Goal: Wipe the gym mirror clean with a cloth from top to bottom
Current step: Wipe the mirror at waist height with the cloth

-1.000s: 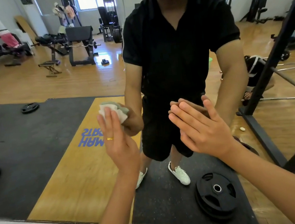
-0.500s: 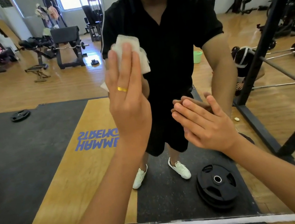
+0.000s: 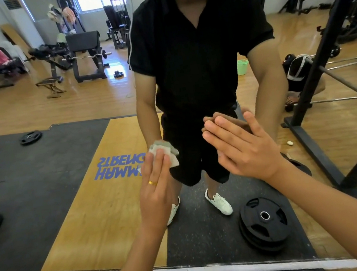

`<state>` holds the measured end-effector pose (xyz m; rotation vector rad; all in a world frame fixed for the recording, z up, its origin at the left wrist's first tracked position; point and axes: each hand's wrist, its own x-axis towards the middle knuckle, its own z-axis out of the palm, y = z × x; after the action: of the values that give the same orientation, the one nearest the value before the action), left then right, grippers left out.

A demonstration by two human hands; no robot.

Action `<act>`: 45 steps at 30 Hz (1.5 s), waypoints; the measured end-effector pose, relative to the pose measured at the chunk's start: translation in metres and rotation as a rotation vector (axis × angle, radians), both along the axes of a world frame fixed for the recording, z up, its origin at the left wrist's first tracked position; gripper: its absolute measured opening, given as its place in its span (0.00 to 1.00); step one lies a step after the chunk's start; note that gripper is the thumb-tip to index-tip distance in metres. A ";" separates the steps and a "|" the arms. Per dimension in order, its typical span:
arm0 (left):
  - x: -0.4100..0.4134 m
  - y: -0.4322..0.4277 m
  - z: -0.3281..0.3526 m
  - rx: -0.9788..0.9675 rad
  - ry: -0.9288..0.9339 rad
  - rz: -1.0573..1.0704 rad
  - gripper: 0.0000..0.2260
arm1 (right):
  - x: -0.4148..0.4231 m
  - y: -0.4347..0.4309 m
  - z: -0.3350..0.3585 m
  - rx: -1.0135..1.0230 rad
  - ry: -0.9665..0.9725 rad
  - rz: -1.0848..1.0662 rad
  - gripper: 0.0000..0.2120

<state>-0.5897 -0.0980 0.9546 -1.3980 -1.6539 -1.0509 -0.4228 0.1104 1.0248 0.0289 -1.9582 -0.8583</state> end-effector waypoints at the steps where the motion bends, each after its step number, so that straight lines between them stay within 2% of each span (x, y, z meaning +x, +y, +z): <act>1: 0.003 0.005 0.012 0.057 -0.016 0.000 0.17 | 0.000 0.000 0.000 0.000 0.003 0.001 0.30; 5: 0.010 0.040 0.079 0.302 -0.086 0.028 0.18 | 0.001 -0.001 0.001 -0.007 -0.005 0.015 0.29; 7: 0.017 0.053 0.102 0.356 -0.110 0.034 0.19 | 0.001 -0.001 0.003 -0.004 -0.002 0.016 0.28; 11: 0.022 0.058 0.103 0.343 -0.058 0.051 0.17 | 0.002 -0.002 0.003 -0.007 -0.005 0.017 0.28; 14: 0.022 0.048 0.071 0.265 0.012 0.079 0.16 | 0.002 -0.002 0.003 -0.009 -0.017 0.022 0.28; 19: 0.021 0.032 0.031 0.114 -0.008 0.076 0.23 | 0.002 -0.002 0.004 -0.004 -0.004 0.016 0.28; 25: 0.022 0.051 0.103 0.243 0.029 -0.002 0.14 | 0.002 -0.003 0.004 -0.004 0.003 0.027 0.29; 28: 0.029 0.060 0.134 0.286 0.004 -0.055 0.14 | 0.003 -0.003 0.004 -0.004 0.001 0.029 0.29; 32: 0.018 0.055 0.101 0.284 0.055 -0.007 0.13 | 0.002 -0.002 0.002 0.009 -0.012 0.012 0.29; 37: 0.035 0.042 0.035 0.220 -0.084 0.030 0.14 | 0.002 -0.002 0.002 0.007 0.000 0.012 0.28; 41: 0.028 0.041 0.027 0.189 -0.020 0.030 0.14 | 0.002 -0.004 0.003 0.000 -0.003 0.019 0.28; 45: 0.026 0.041 0.047 0.168 -0.011 0.017 0.16 | 0.002 -0.005 0.004 -0.005 -0.002 0.024 0.28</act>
<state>-0.5640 -0.0567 1.0012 -1.2696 -1.5443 -1.1613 -0.4208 0.1056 1.0286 0.0497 -1.9576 -0.8383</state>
